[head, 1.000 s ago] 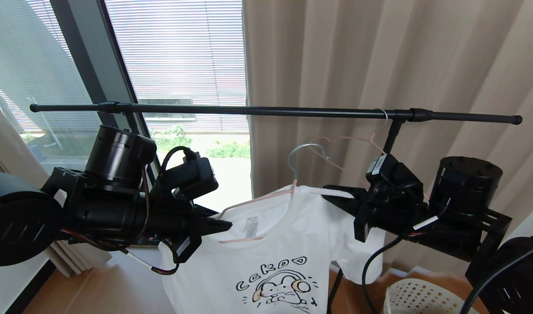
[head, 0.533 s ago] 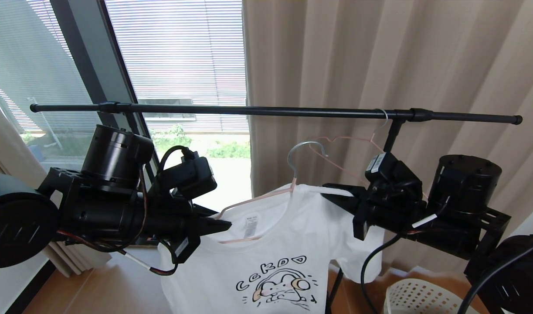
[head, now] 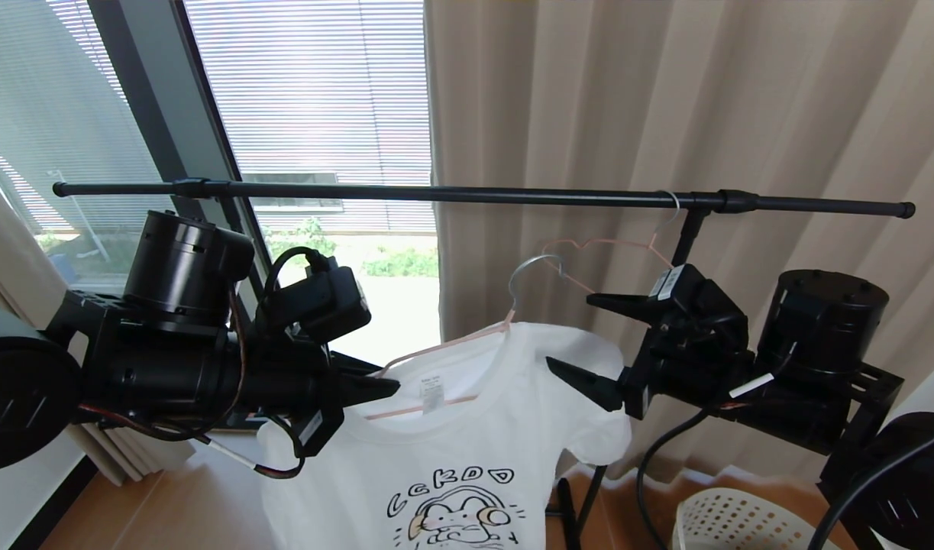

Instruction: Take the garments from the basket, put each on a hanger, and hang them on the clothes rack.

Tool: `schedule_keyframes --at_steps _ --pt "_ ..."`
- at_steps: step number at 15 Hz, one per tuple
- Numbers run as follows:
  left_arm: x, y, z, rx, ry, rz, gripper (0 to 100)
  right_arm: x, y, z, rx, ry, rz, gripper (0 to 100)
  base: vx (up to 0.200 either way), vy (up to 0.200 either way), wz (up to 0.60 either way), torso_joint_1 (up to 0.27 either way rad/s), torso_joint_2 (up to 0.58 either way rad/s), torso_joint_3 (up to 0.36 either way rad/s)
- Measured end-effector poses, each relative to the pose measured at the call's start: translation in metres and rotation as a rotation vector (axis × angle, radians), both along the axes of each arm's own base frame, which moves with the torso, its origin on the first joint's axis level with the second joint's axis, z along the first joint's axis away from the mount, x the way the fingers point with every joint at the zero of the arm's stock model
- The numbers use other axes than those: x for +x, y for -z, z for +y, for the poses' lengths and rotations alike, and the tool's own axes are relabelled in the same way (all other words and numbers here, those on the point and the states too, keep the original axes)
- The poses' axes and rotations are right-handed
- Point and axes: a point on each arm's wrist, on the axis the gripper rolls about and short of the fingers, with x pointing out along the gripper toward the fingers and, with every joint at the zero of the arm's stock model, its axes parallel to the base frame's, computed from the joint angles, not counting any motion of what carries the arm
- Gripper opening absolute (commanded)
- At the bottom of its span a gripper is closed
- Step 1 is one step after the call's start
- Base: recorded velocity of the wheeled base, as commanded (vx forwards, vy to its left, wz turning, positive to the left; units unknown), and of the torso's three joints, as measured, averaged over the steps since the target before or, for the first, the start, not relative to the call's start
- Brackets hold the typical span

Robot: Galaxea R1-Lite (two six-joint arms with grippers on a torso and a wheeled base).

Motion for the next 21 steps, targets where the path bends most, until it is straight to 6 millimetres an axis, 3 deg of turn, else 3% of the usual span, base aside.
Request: schedule_keyframes --at_steps 21 --pt "-0.0098 -0.0095 0.0062 -0.045 -0.025 -0.031 0 0.0082 0.0010 -0.0087 0.000 0.036 -0.002 100 0.000 0.000 0.00 0.000 0.00 0.000"
